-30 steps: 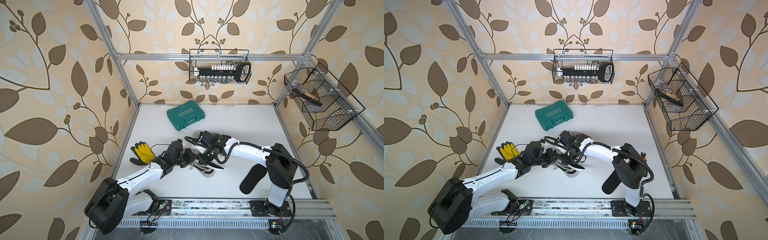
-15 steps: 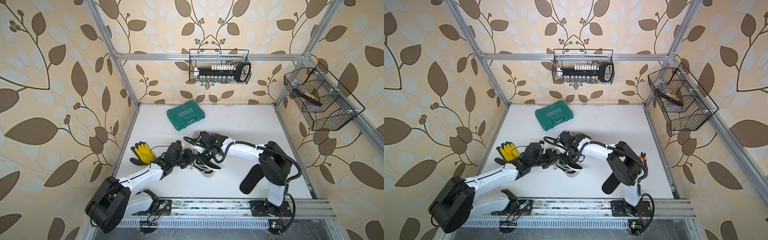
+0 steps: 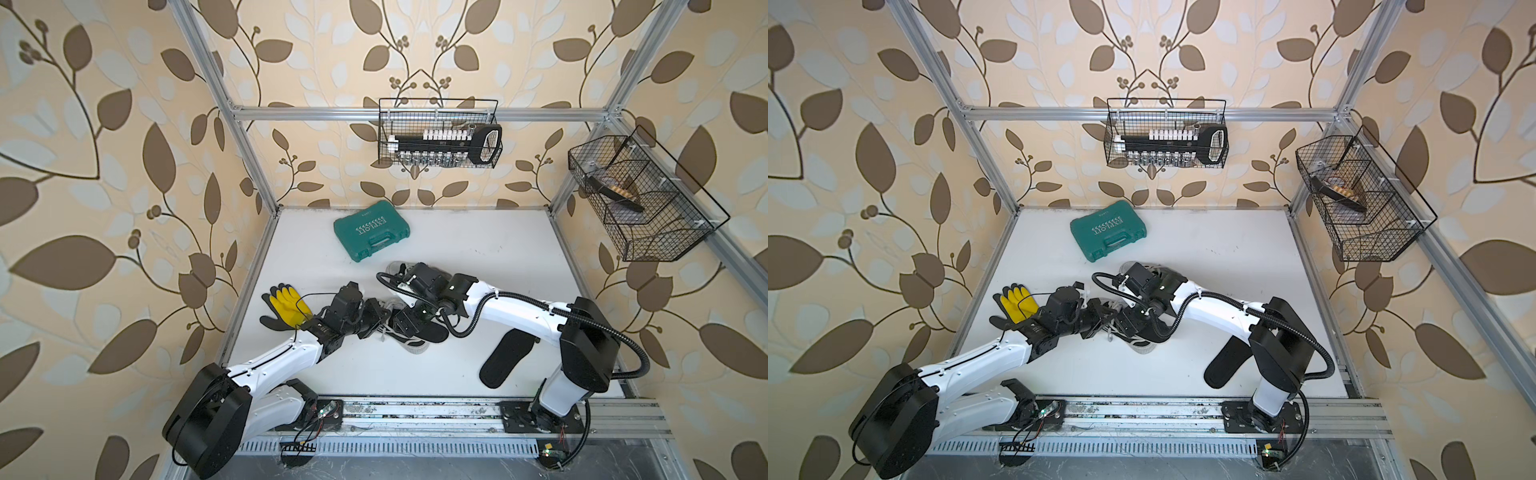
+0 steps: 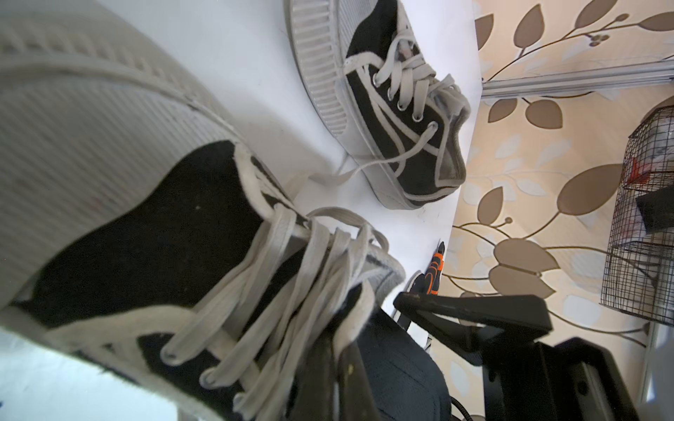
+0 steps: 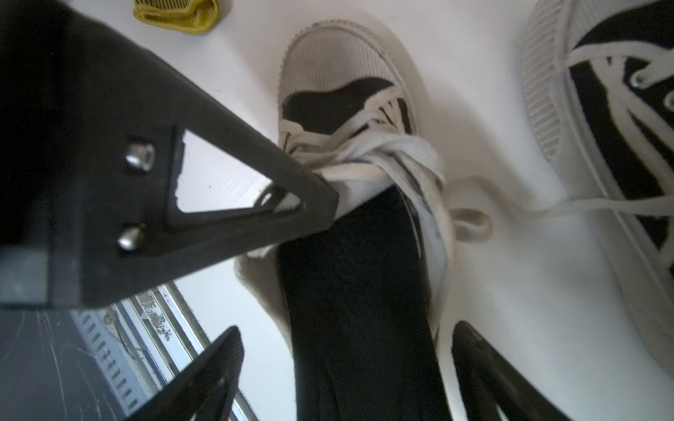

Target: Insert the insole into the shoe

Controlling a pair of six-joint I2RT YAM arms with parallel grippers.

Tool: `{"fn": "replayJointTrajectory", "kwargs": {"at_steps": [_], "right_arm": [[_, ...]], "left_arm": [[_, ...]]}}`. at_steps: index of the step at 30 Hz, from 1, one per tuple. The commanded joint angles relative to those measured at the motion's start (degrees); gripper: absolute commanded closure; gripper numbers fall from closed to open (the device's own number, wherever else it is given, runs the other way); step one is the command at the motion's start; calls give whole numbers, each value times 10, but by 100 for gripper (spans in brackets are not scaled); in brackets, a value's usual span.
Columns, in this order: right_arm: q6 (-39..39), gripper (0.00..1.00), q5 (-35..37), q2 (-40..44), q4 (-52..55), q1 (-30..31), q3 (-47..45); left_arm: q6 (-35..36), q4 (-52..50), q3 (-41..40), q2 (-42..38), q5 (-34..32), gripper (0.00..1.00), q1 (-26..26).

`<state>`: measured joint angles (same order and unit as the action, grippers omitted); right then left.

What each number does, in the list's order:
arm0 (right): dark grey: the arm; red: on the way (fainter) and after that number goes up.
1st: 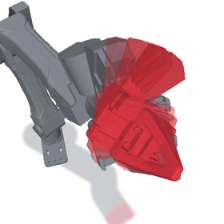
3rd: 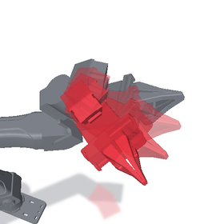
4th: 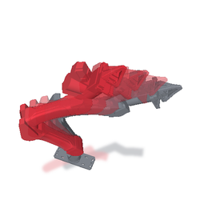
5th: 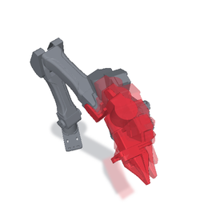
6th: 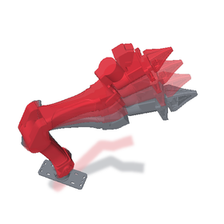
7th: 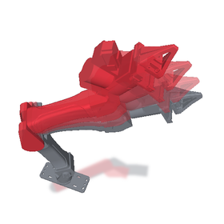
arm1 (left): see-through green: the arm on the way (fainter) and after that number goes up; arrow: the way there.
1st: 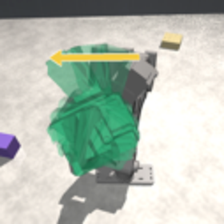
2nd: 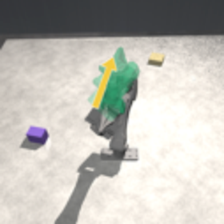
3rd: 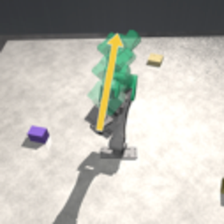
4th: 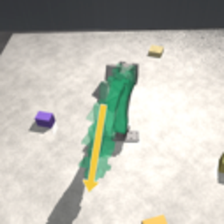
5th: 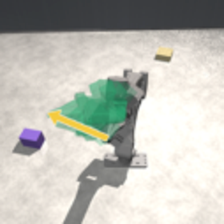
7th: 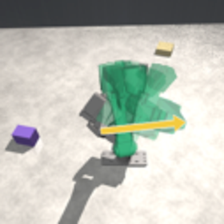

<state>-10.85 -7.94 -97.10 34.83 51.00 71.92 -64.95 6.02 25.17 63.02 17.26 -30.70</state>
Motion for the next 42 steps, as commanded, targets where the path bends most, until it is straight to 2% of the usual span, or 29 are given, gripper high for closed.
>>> {"fn": "replayJointTrajectory", "kwargs": {"at_steps": [1, 5, 9, 18, 22, 25, 33, 42], "right_arm": [[7, 9, 41, 17, 55, 3, -2], [35, 6, 68, 41, 90, 4, -11], [59, 6, 61, 56, 111, 3, -26], [65, 9, 12, 21, 103, 5, -28], [68, 23, 36, 15, 116, 5, -15], [69, 36, 31, 22, 119, 5, -13], [49, 62, 33, 23, 121, 14, -9], [-2, 83, 19, 1, 132, 17, 24]], "left_arm": [[-3, -4, 2, -12, -13, 100, 1], [-2, -1, 5, -5, -5, 100, 1], [-2, 0, 5, -3, -6, 100, 1], [-1, -2, 6, -6, -5, 100, 2], [-1, -4, 6, -7, -5, 100, 1], [-1, -2, 4, -7, -6, 100, 1], [-2, -1, 5, -7, -5, 100, 1], [-14, 11, -6, -14, -2, 100, 1]]}}
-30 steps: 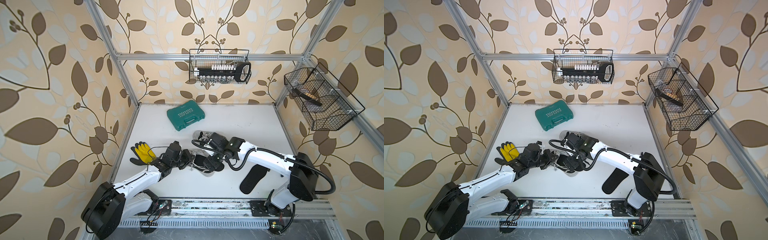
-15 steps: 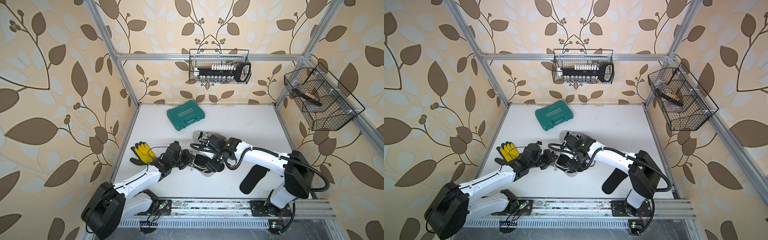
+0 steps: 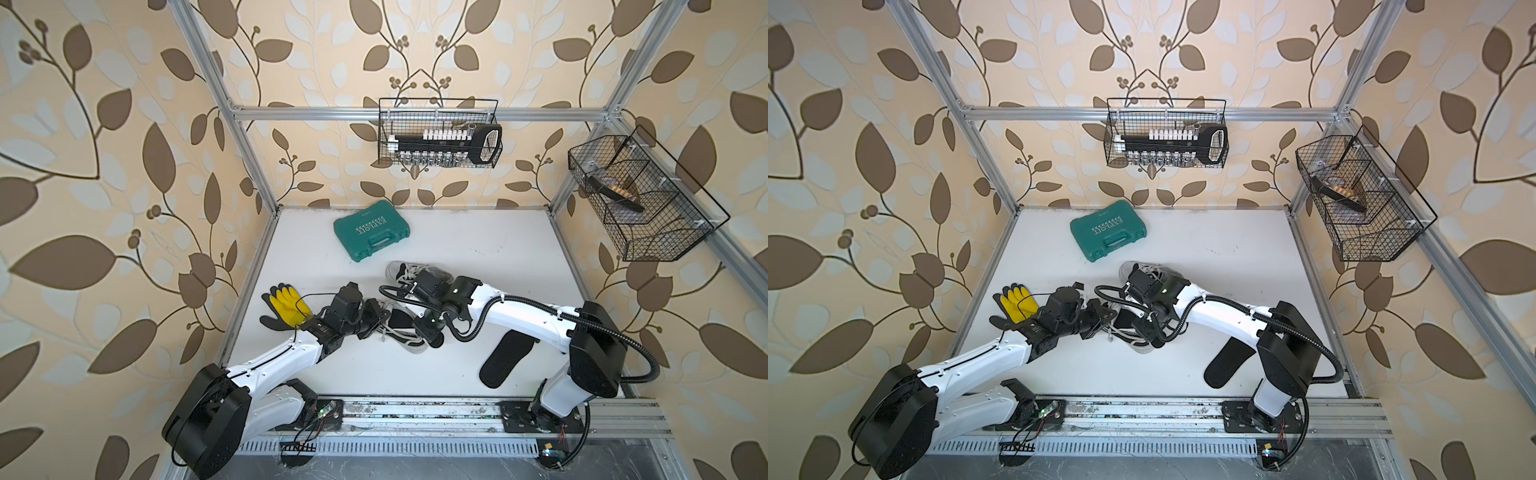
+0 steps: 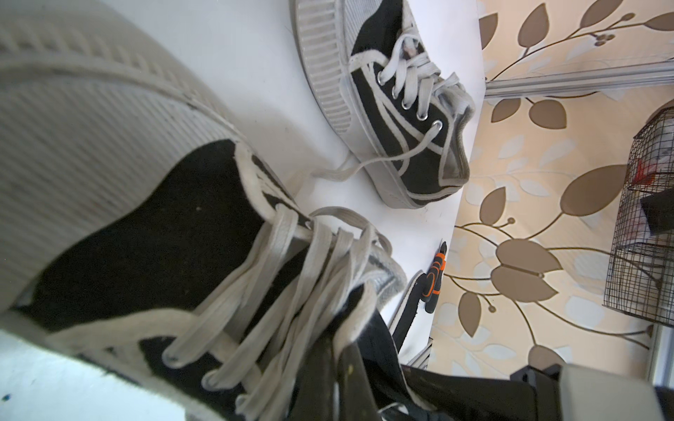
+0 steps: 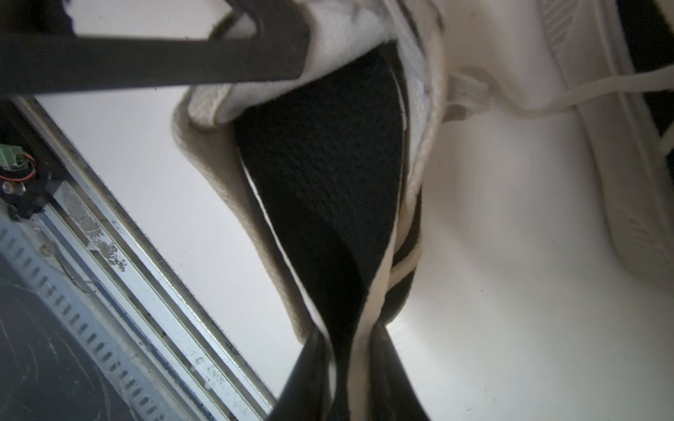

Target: Insert the insole into the shoe

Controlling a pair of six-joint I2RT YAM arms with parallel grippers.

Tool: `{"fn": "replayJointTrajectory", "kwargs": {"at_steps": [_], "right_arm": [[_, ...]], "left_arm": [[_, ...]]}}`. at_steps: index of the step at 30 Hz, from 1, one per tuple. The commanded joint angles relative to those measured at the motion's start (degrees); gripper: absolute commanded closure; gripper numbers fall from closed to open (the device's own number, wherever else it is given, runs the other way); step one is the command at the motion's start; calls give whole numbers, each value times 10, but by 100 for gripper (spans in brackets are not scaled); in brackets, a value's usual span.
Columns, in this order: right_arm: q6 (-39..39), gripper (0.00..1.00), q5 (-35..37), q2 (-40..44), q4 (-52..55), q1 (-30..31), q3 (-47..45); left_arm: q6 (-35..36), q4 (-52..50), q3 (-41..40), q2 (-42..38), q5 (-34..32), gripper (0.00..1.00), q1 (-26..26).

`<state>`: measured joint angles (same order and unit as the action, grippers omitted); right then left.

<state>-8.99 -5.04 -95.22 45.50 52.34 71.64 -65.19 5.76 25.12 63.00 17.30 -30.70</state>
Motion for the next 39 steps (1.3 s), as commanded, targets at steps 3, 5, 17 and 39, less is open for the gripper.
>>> {"fn": "replayJointTrajectory", "kwargs": {"at_steps": [3, 5, 17, 39], "right_arm": [[-46, 86, -14, -37, 26, 3, 45], [-60, 86, -17, -49, 14, 4, 53], [-71, 87, -48, -88, 29, 1, 108], [-121, 88, -60, -150, -5, 0, 162]], "left_arm": [[-15, 11, -8, -22, -5, 100, 1], [-10, 0, -3, -28, -8, 100, 1], [-14, 9, -8, -26, -1, 100, 1], [-22, -5, -20, -45, -17, 100, 2]]}}
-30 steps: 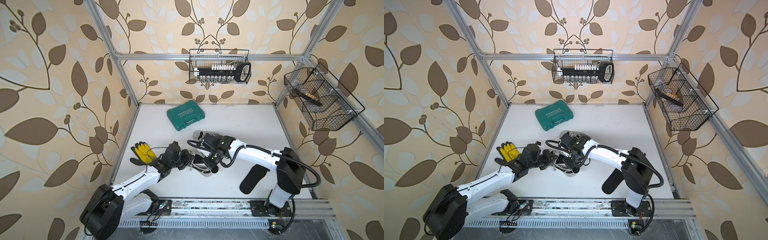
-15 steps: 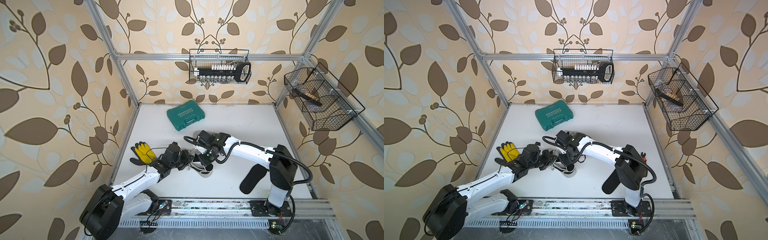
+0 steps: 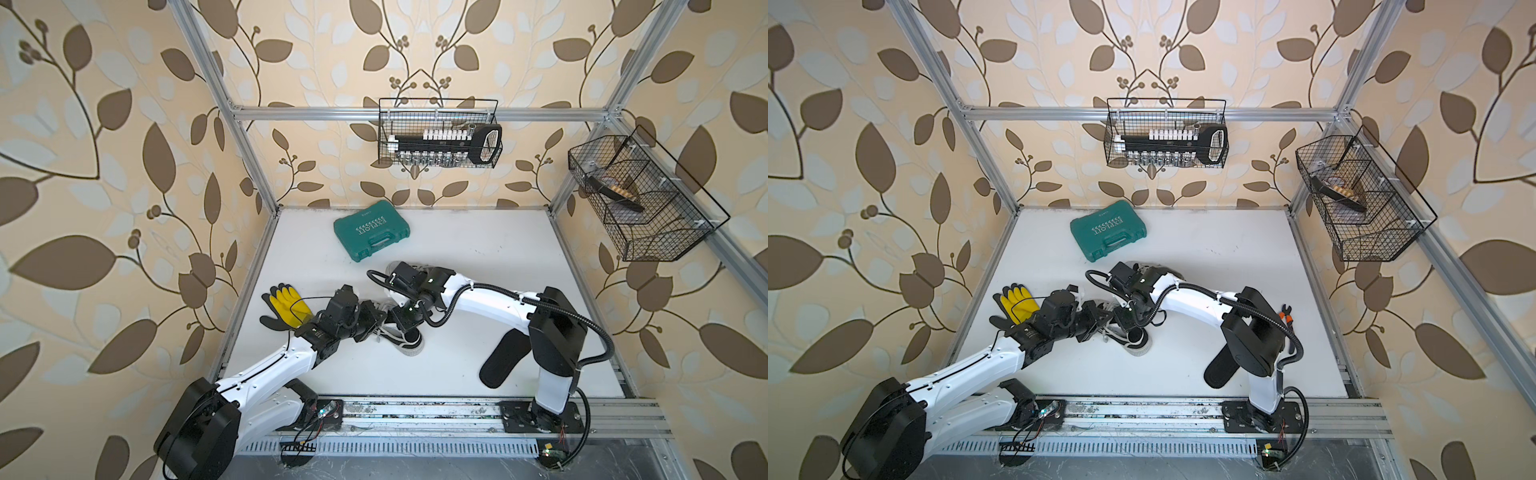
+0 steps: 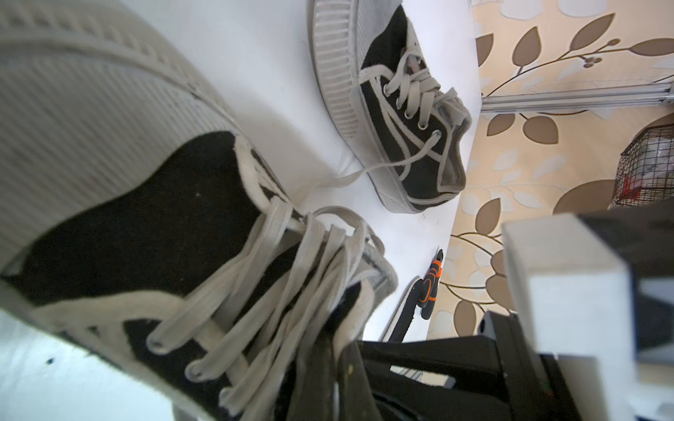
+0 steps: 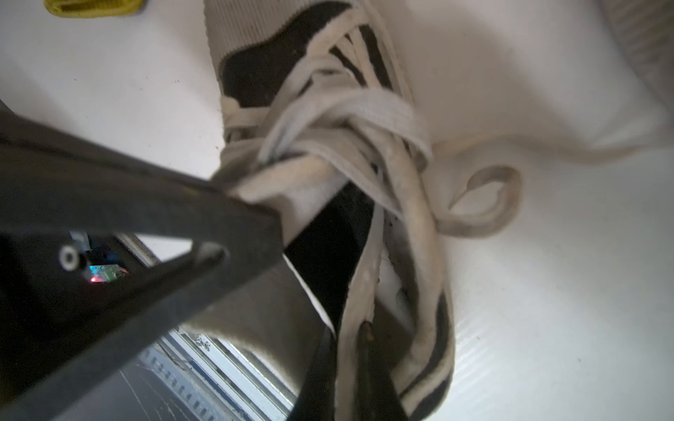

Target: Insert the insole into the shoe

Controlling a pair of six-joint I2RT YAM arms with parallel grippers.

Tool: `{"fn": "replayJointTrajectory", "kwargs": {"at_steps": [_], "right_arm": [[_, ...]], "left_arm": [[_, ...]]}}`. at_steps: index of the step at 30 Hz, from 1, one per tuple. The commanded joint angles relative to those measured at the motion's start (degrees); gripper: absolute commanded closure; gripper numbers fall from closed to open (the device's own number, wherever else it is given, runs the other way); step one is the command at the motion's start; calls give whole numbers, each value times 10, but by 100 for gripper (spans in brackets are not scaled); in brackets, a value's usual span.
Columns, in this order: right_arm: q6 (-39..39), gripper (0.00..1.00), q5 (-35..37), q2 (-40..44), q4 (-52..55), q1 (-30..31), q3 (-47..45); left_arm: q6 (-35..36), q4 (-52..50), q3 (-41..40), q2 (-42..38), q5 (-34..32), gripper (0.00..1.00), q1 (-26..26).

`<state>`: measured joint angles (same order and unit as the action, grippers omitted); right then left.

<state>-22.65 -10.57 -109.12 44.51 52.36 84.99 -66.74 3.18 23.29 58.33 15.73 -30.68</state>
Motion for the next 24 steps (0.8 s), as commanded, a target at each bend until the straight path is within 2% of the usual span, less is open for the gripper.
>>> {"fn": "replayJointTrajectory", "kwargs": {"at_steps": [1, 4, 8, 9, 12, 15, 18, 24], "right_arm": [[18, 87, -5, -1, -1, 0, 10], [18, 84, -8, 14, -64, -4, -43], [39, 82, -5, -33, 1, -8, 29], [44, 78, 0, -22, 7, -7, 22], [45, 49, 9, 29, 6, -9, -24], [42, 28, 11, 63, 38, -9, -31], [55, 18, 33, 85, 81, -5, -33], [94, 14, 32, 116, 86, -4, -72]], "left_arm": [[-7, 22, -1, 2, 0, 100, 2], [-9, 27, -5, 2, 4, 100, 1], [-11, 24, -10, -2, -2, 100, 1], [-10, 18, -8, -5, -3, 100, 2], [-12, -11, -5, -19, -28, 100, 1], [-26, -36, -16, -38, -63, 100, 2], [-32, -47, -25, -55, -75, 100, 2], [-31, -41, -24, -51, -71, 100, 2]]}}
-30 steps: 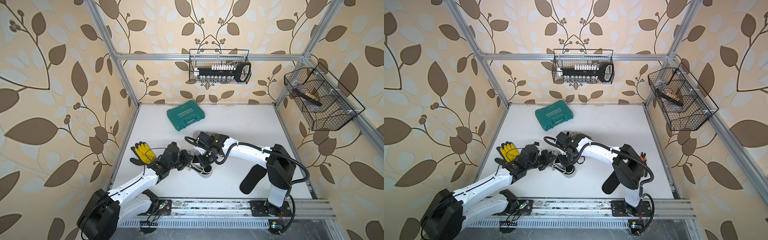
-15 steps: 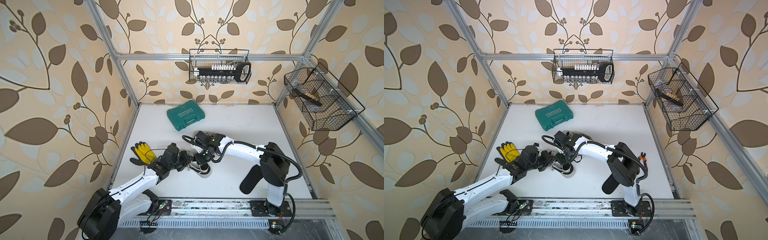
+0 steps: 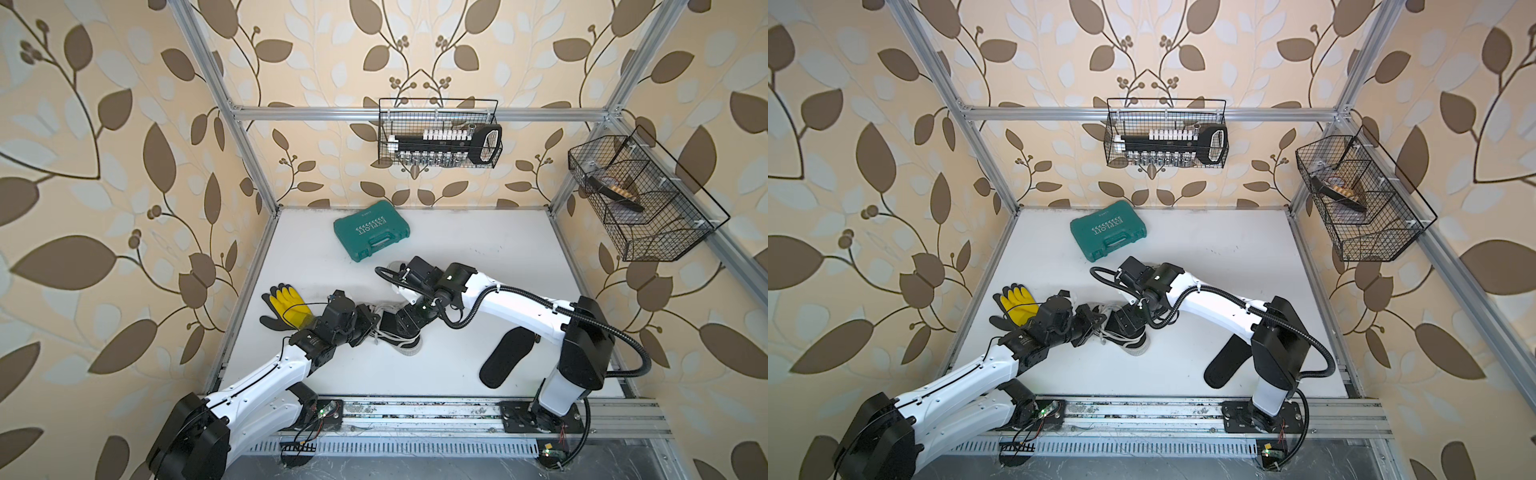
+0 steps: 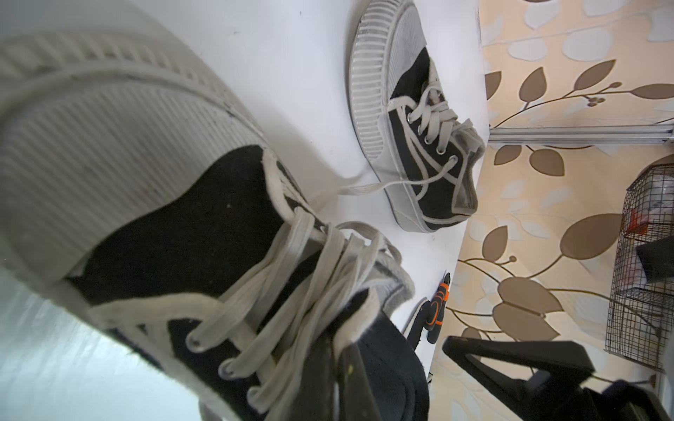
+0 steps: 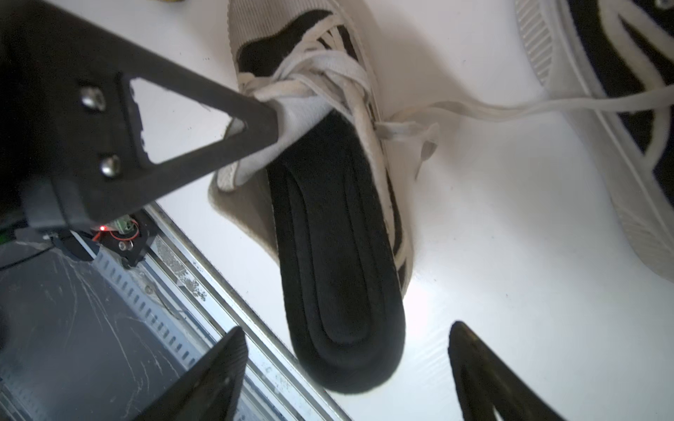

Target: Insert the insole into the shoe

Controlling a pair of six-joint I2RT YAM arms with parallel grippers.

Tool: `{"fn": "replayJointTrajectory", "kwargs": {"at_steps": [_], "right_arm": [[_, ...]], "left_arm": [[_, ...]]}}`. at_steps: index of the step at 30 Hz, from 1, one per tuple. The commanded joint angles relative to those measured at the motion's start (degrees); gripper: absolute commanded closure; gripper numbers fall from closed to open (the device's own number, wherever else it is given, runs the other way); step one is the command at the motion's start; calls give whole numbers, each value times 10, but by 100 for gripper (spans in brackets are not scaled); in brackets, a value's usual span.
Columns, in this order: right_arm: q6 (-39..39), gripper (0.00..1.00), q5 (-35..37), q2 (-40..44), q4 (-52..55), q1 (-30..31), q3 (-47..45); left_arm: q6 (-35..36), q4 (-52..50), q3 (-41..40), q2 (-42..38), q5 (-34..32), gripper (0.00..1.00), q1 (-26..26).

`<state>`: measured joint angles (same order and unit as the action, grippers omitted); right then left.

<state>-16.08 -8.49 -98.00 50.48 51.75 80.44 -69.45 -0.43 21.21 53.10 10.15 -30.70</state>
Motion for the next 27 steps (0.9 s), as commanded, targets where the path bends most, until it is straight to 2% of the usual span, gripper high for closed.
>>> {"fn": "replayJointTrajectory", "kwargs": {"at_steps": [1, 7, 14, 17, 22, 24, 27], "right_arm": [[37, 14, 7, 5, 26, 3, -29], [67, 11, 12, -5, -9, 19, -43], [92, 16, 36, -39, -4, 37, -10], [93, 22, 50, -49, 2, 44, -5], [85, 46, 84, -50, 17, 45, 11], [86, 47, 78, -43, 17, 46, 15], [87, 41, 71, -49, 32, 46, 24]], "left_arm": [[-4, -2, -2, 5, -12, 100, 3], [0, 2, 7, 20, -3, 100, 2], [0, -1, 8, 16, -3, 100, 2], [-1, -1, 7, 15, -3, 100, 2], [0, -5, 7, 9, -3, 100, 2], [0, -6, 8, 8, -4, 100, 2], [0, -5, 7, 9, -2, 100, 2]]}}
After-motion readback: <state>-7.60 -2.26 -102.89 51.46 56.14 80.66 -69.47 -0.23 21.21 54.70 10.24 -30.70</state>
